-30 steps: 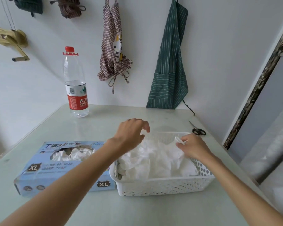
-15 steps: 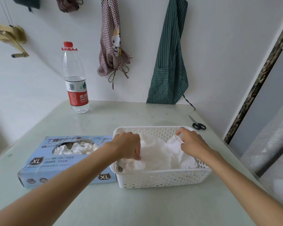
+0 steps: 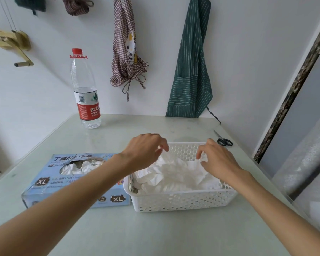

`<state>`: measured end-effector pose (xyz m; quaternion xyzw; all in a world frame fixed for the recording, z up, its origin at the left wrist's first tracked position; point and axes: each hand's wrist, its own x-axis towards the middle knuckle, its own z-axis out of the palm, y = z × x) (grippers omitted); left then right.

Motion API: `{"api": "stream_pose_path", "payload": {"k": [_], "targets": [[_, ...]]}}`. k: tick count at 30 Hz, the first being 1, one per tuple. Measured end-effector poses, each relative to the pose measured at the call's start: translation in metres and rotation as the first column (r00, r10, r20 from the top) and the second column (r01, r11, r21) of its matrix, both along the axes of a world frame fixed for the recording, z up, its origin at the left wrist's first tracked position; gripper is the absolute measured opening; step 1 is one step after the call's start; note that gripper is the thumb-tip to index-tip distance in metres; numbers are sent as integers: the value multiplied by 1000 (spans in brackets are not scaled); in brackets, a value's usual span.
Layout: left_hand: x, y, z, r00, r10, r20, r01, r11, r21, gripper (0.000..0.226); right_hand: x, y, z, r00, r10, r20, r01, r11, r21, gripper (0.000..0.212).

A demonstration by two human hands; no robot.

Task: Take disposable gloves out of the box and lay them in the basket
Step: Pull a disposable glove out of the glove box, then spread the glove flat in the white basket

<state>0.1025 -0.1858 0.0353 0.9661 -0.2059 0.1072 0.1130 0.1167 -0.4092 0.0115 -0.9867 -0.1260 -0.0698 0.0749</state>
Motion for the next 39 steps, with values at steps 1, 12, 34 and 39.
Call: {"api": "stream_pose_path", "payload": {"k": [1, 12, 34, 39], "targets": [[0, -4, 1, 999, -38, -30, 38, 999, 19, 17, 0, 1, 3, 995, 82, -51, -80, 996, 49, 18], [-5, 11, -10, 991, -104, -86, 125, 950, 287, 30, -4, -6, 0, 954, 234, -187, -263, 954, -147, 23], [6, -7, -31, 849, -107, -517, 291, 911, 290, 74, 11, 3, 6, 856, 197, -478, -234, 972, -17, 55], [14, 4, -51, 888, -12, -460, 266, 828, 493, 100, 26, 2, -13, 812, 59, -580, -249, 935, -254, 94]]}}
